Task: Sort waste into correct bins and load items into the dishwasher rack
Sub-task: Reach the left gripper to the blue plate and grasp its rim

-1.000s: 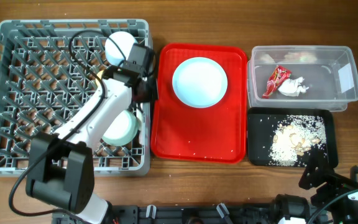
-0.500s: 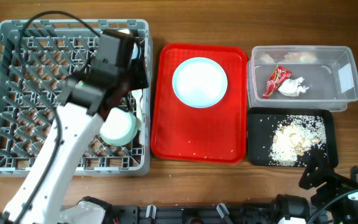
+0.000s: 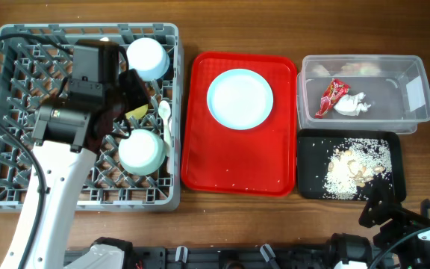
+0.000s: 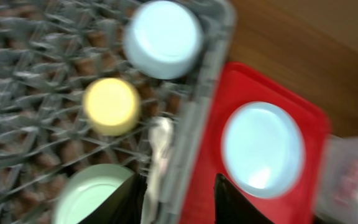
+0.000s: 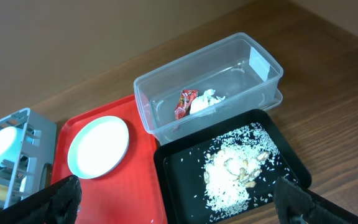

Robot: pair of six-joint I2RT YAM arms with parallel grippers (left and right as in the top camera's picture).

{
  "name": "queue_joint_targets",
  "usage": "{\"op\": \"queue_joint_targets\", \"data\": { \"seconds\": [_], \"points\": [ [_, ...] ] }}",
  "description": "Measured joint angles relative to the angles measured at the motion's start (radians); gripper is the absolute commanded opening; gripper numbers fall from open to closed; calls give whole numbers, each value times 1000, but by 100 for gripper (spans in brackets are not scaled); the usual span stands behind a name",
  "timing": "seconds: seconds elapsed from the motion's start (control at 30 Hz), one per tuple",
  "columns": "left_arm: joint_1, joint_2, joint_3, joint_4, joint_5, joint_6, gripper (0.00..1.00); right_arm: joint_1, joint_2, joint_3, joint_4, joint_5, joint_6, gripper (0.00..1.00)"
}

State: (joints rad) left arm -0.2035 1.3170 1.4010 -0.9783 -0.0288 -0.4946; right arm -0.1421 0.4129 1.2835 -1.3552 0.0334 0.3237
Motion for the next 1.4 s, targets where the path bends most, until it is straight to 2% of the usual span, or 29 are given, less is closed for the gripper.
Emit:
{"op": "queue_joint_targets", "data": {
  "seconds": [0.1, 0.23, 0.47, 0.73, 0.87, 1.03, 1.07, 1.1, 1.13, 1.3, 1.4],
  "points": [
    [-82, 34, 0, 90, 112, 22, 31, 0, 0, 0, 0, 0, 0, 100],
    [-259, 174, 2, 270, 153, 29, 33, 0, 0, 0, 1, 0, 0, 100],
    [-453, 563, 129, 426, 154, 45, 36, 0, 0, 0, -2, 0, 0, 100],
    [-556, 811, 142, 597, 95, 75, 36, 0, 0, 0, -3, 0, 0, 100],
    [-569, 836, 142, 621, 73, 78, 35, 0, 0, 0, -3, 0, 0, 99],
    [-579, 890, 143, 629, 46, 84, 28, 0, 0, 0, -2, 0, 0, 100],
    [-580, 895, 149, 635, 42, 87, 24, 0, 0, 0, -3, 0, 0, 100],
    [-580, 899, 153, 635, 40, 88, 10, 0, 0, 0, -3, 0, 0, 100],
    [-580, 903, 157, 636, 37, 91, 4, 0, 0, 0, -3, 0, 0, 100],
    [-581, 906, 175, 632, 15, 101, 4, 0, 0, 0, -3, 0, 0, 100],
    [-571, 840, 166, 569, 7, 101, 4, 0, 0, 0, -3, 0, 0, 100]
  ]
}}
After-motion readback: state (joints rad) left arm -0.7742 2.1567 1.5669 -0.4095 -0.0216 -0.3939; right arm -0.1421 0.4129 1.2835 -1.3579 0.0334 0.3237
